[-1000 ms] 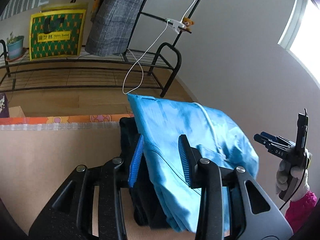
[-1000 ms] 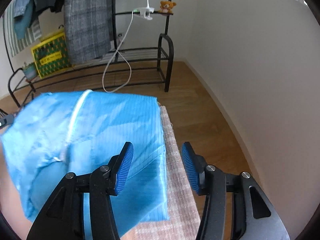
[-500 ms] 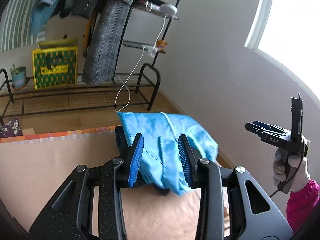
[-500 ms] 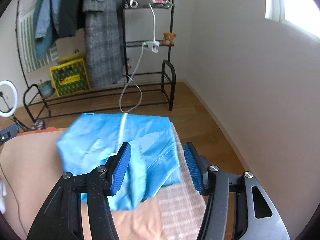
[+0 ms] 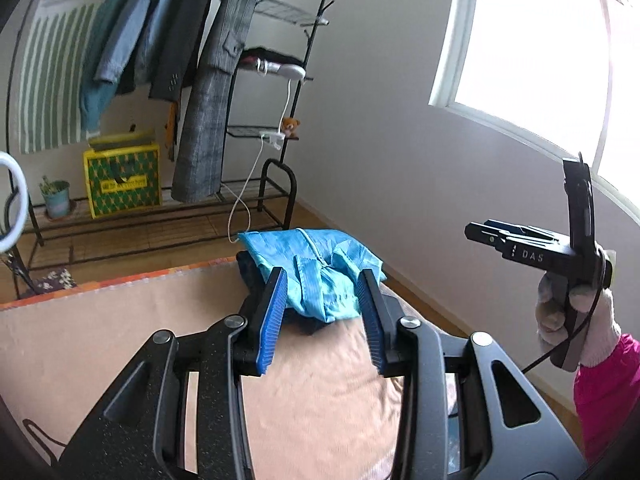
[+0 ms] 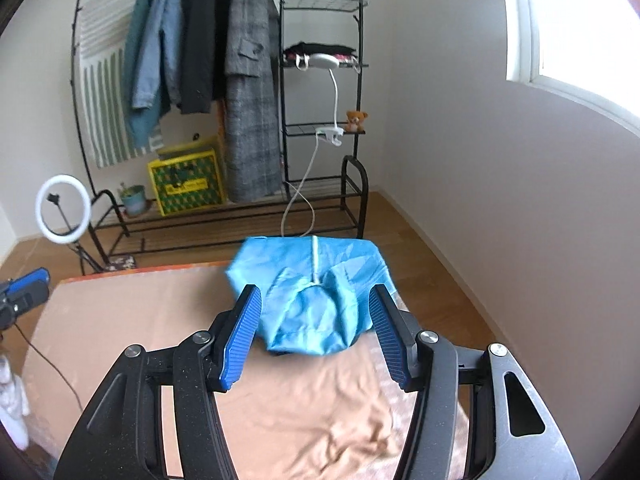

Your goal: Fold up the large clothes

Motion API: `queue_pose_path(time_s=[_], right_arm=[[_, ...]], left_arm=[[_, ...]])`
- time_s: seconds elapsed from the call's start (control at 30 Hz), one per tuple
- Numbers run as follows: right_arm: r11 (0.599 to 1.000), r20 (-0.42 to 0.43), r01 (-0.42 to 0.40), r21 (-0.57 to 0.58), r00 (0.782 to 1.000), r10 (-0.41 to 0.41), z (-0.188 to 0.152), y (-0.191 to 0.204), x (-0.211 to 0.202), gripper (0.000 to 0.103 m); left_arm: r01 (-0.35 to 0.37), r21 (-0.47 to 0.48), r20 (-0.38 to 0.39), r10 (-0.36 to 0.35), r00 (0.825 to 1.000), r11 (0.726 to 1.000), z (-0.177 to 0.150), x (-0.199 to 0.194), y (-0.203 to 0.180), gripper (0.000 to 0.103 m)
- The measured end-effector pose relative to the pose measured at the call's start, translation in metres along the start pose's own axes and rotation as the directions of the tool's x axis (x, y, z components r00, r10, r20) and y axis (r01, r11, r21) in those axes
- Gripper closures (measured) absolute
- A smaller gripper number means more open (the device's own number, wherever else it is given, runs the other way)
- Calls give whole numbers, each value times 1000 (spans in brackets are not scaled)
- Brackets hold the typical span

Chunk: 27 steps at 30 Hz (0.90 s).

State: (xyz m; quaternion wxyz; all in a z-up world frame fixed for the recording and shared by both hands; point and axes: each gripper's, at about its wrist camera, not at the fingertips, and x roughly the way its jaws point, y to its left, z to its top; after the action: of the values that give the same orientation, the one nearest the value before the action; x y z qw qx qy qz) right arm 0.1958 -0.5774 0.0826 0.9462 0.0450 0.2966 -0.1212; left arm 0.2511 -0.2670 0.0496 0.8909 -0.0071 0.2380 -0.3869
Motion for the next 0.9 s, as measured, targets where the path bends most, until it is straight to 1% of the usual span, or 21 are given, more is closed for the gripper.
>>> queue_pose_path(time_s=[0.2,0.37,0.53,0.63,0.7,0.73,0.77,0.8,0.83,0.87,0.9], right_arm=[[999,62,-35,-18,997,36,-10,34,-68,46],[998,108,-49,-42,993,53,-13,55,-112,45],[997,150,-53,-55,987,61,-16,68,-146,44],[997,160,-63,-46,985,70,-23,73,-160,44],[997,164,-71,-44,983,77,-27,74,-165,44],[996,165,-72,-44,983,79,-28,75,-167,43],[997,164,-71,-43,983,77,-30,77,-169,42],[997,163,-70,-42,984,76,-33,78,-170,38],[997,167,-66,-40,983,72,-35,80,-171,32],[997,170,-63,-39,983,68,-36,82,-171,29],[998,175,-59,-38,982,65,-38,84,-170,25]], left_arm=[[-38,51,70,34,997,998,-9,-78,-11,64],[-61,82,135,50,990,995,-11,-142,-28,64],[-86,107,174,66,983,991,-16,-184,-44,64],[-92,117,178,70,981,989,-19,-196,-51,62],[-101,132,187,76,980,986,-22,-205,-58,51],[-108,141,191,80,978,984,-25,-209,-61,48],[-115,149,197,85,977,982,-28,-213,-65,42],[-118,153,199,86,976,981,-30,-214,-68,36],[-115,156,198,84,977,981,-33,-215,-70,33],[-111,158,195,79,978,981,-36,-215,-71,27],[-107,162,190,75,979,981,-40,-213,-72,25]])
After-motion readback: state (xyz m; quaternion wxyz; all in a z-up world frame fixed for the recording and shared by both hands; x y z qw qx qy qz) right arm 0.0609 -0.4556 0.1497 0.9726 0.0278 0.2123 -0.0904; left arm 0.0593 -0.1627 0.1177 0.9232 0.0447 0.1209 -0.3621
